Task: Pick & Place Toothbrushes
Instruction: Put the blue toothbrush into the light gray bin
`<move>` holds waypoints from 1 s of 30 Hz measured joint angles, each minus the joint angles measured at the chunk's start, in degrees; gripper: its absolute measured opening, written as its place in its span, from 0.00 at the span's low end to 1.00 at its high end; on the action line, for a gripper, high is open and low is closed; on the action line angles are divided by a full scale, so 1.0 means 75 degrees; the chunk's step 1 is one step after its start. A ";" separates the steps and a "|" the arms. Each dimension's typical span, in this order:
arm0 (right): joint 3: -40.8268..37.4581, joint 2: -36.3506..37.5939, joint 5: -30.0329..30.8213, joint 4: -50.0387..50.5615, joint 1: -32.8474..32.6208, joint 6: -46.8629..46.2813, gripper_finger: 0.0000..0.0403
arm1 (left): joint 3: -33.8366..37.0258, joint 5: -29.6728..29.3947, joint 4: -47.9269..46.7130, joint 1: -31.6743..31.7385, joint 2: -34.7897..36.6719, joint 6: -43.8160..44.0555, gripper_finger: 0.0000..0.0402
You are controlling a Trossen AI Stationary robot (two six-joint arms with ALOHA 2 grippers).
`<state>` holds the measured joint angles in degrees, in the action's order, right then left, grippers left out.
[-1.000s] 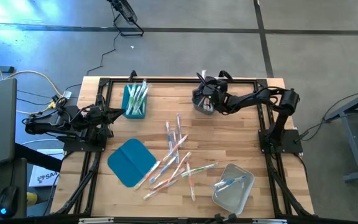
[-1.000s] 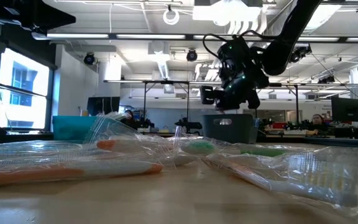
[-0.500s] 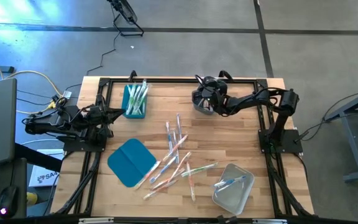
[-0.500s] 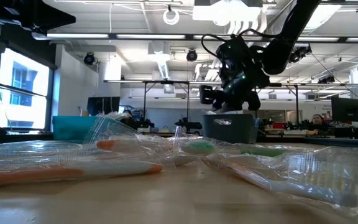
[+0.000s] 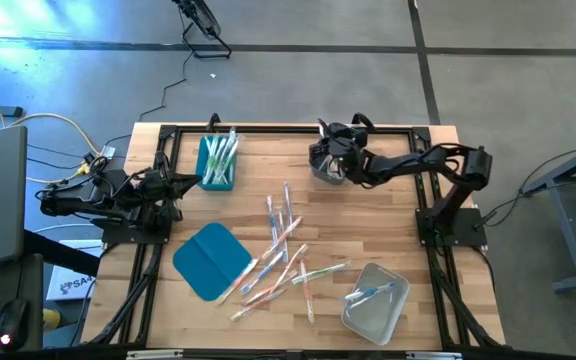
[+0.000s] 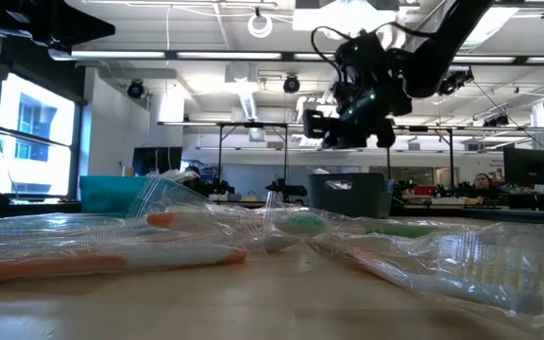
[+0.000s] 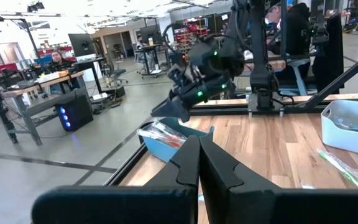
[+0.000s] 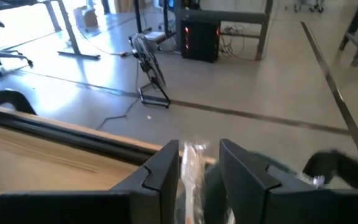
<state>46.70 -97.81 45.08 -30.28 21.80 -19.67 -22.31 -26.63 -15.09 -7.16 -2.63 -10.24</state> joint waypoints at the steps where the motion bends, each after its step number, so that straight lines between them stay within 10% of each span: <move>1: 0.0000 0.0104 -0.0003 0.0030 -0.0037 0.0066 0.26 | 0.0000 -0.0001 0.0000 0.0001 0.0000 0.0000 0.00; 30: 0.0000 0.1522 -0.0029 -0.0476 -0.1810 0.2289 0.24 | 0.0006 0.0000 0.0008 0.0003 -0.0001 0.0003 0.00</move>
<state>46.70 -86.39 44.86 -33.85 8.23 -2.50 -22.26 -26.63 -15.03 -7.14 -2.64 -10.22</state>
